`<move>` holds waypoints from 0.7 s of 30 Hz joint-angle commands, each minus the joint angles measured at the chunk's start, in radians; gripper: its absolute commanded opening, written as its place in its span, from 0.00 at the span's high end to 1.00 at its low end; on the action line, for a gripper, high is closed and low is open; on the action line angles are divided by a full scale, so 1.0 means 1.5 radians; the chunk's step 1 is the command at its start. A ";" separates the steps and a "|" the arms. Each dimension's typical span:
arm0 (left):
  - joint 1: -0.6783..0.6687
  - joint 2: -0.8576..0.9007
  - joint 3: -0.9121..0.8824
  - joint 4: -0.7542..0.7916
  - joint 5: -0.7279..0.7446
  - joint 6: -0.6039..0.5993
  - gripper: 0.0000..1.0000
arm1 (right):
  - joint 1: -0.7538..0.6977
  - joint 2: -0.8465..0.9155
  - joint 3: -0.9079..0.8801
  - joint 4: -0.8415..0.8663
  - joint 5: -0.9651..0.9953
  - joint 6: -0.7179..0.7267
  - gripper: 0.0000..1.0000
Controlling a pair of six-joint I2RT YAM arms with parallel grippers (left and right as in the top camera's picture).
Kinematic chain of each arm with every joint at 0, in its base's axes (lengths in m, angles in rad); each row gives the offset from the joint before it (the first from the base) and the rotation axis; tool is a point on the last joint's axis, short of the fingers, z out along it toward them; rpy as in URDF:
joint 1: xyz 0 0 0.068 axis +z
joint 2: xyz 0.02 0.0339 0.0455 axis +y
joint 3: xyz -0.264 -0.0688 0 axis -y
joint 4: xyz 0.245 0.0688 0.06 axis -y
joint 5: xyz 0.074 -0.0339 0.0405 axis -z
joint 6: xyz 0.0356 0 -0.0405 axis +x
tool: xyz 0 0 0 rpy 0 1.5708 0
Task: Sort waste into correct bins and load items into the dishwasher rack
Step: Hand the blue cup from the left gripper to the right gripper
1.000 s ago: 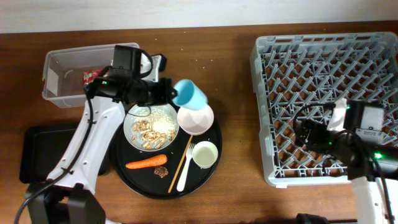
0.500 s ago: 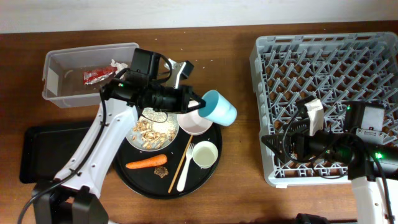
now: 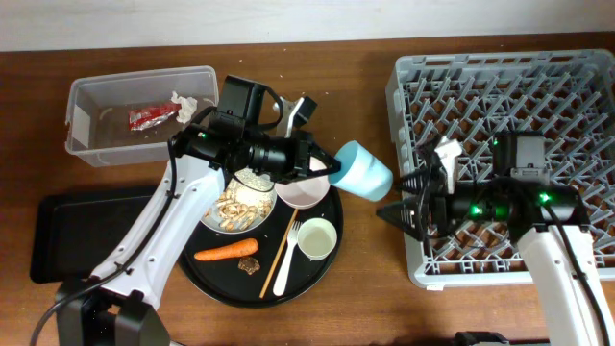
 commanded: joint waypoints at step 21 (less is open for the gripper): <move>-0.003 0.005 0.005 0.050 0.095 -0.142 1.00 | 0.049 0.014 0.010 0.166 -0.115 -0.009 0.15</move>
